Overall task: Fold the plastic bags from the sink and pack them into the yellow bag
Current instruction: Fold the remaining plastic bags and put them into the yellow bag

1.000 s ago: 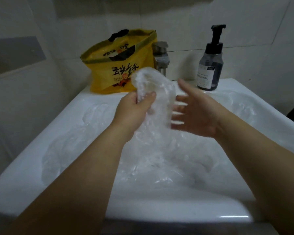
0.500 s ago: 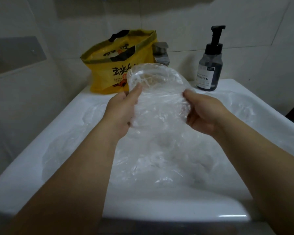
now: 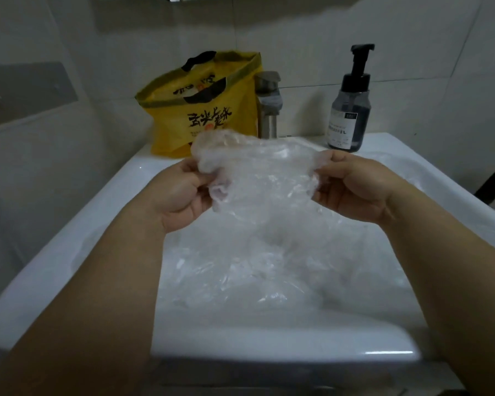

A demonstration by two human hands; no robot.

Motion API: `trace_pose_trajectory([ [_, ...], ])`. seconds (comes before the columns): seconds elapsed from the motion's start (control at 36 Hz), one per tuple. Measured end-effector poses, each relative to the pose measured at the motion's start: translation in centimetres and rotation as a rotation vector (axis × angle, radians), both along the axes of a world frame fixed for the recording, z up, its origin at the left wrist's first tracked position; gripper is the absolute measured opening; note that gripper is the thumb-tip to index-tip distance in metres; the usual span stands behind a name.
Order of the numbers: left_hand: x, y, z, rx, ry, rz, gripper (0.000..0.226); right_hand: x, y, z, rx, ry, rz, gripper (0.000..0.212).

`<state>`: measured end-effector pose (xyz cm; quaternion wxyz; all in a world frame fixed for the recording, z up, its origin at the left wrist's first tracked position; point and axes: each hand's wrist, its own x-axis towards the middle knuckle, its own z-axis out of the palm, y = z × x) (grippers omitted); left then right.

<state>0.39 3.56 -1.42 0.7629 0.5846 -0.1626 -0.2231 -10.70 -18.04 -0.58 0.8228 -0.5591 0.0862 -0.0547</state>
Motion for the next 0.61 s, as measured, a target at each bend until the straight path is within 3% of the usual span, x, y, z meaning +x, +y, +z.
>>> trace_pose_trajectory([
  [0.14,-0.6,-0.1,-0.4,0.173,-0.010,-0.045,0.019,-0.2,0.1,0.0,-0.030,0.024,-0.014,0.027],
  [0.31,-1.1,0.1,0.7,-0.051,0.140,-0.070,0.043,-0.3,0.4,0.4,0.139,0.007,-0.114,0.021],
  [0.36,-1.2,0.1,0.8,-0.052,0.132,-0.044,0.045,0.0,0.6,0.4,0.095,0.017,-0.188,0.035],
  [0.44,-1.2,-0.4,0.5,0.084,0.017,0.077,0.035,0.4,1.1,0.1,-0.034,-0.021,-0.302,0.027],
  [0.53,-1.2,-0.9,-0.2,0.274,-0.148,0.140,0.013,0.6,1.3,-0.2,-0.146,-0.033,-0.258,0.012],
  [0.61,-1.2,-1.1,-0.3,0.341,-0.221,0.096,0.008,0.7,1.0,-0.2,-0.170,-0.005,-0.218,0.035],
])
